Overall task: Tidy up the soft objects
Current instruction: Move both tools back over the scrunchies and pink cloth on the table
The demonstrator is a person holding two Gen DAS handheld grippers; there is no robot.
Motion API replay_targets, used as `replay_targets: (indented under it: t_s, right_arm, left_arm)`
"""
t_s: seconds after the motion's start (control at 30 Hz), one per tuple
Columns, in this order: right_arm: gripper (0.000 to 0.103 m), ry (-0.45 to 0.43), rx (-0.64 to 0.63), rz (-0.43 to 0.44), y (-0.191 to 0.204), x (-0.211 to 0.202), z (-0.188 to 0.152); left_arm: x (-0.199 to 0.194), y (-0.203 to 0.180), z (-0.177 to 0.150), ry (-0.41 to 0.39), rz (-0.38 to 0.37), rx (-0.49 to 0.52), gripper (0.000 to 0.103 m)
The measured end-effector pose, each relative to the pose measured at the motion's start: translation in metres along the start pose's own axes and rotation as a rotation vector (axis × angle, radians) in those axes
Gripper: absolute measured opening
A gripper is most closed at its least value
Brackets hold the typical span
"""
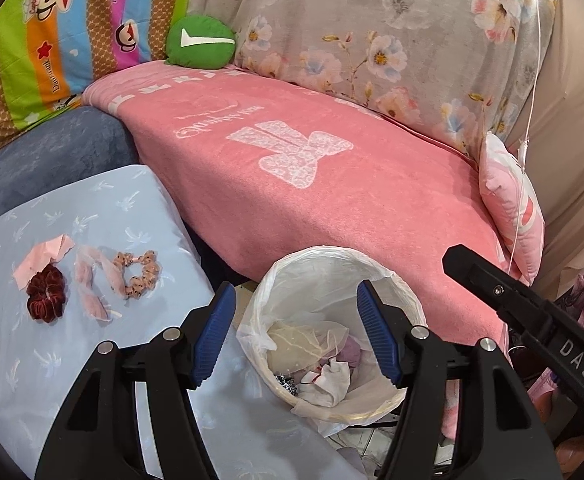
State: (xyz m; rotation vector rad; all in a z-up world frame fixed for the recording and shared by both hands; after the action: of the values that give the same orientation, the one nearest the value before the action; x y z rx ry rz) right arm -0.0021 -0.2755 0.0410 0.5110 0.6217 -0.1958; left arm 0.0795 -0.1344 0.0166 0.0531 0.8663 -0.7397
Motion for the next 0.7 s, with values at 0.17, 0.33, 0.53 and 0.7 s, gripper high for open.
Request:
replay_targets:
  t_s: [0.17, 0.33, 0.53, 0.7]
  right_arm:
    - [0.025, 0.031, -0.023, 0.013, 0.016, 0.014, -0.009]
    - [0.029, 0.062, -0.049, 0.025, 0.034, 0.029, -0.018]
    - [0.03, 0.11, -0.09, 0.044, 0.061, 0.052, -0.032]
    - [0.035, 0.144, -0.124, 0.057, 0.087, 0.072, -0.042]
  left_arm:
    - [-0.002, 0.016, -0.004, 0.006, 0.014, -0.031, 0.062]
    - [-0.004, 0.043, -0.012, 0.007, 0.048, -0.069, 0.067]
    - [-0.008, 0.082, -0.019, 0.012, 0.086, -0.132, 0.069]
    - [-0.012, 0.119, -0.026, 0.016, 0.125, -0.181, 0.069]
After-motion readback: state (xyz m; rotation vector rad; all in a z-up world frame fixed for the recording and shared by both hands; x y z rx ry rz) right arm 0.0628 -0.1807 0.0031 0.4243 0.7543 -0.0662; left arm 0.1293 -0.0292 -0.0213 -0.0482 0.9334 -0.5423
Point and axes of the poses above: each gripper's, at about its wrist camera, not at the fingertips, and x roughly the way its jaws point, y to its left, z to its top, the point moved 4 cm from there along x, roughly the way its jaws point, and after that the axes turned 4 degrees about y, right-handed, at the moved point
